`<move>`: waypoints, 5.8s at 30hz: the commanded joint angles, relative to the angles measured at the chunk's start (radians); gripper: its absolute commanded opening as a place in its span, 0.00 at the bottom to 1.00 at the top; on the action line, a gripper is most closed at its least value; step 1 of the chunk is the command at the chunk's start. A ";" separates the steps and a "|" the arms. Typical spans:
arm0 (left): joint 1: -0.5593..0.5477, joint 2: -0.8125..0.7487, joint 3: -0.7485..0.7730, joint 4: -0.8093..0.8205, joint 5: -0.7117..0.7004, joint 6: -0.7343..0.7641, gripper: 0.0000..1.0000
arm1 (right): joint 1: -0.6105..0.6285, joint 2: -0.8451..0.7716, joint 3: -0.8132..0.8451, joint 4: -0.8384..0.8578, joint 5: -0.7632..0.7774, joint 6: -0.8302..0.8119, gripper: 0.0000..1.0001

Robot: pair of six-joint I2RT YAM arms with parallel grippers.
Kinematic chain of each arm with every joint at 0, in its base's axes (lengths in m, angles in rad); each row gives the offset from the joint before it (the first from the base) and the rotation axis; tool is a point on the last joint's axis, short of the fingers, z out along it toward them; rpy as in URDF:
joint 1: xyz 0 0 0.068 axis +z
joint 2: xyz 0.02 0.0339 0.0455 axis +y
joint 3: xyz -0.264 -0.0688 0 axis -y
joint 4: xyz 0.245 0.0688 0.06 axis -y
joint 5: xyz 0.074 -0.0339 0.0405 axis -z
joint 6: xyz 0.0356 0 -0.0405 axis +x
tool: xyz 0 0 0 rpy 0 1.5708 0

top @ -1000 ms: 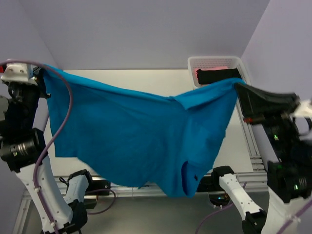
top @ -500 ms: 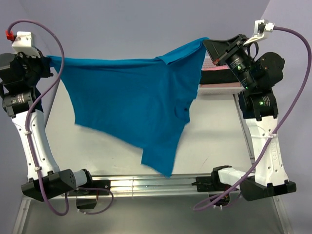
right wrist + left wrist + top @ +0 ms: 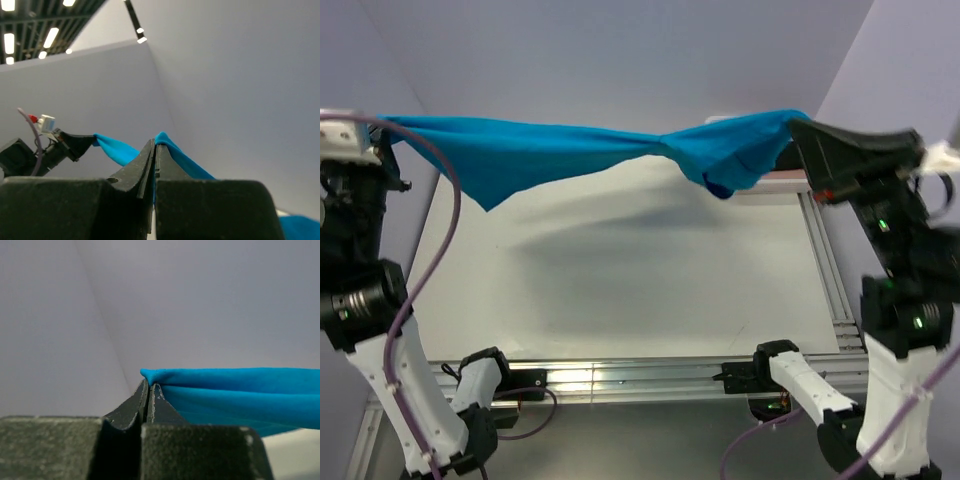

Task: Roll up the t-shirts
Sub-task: Flatten the tshirt

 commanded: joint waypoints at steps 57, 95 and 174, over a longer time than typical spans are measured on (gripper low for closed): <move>0.007 0.971 -0.139 0.473 0.042 -0.036 0.00 | 0.001 1.329 0.271 0.641 -0.155 0.307 0.00; 0.015 -0.366 -0.212 0.011 -0.103 0.013 0.00 | 0.267 -0.329 -0.091 -0.326 0.071 -0.015 0.00; -0.022 0.670 -0.661 0.504 -0.160 0.070 0.00 | 0.167 0.915 -0.239 0.347 -0.043 0.032 0.00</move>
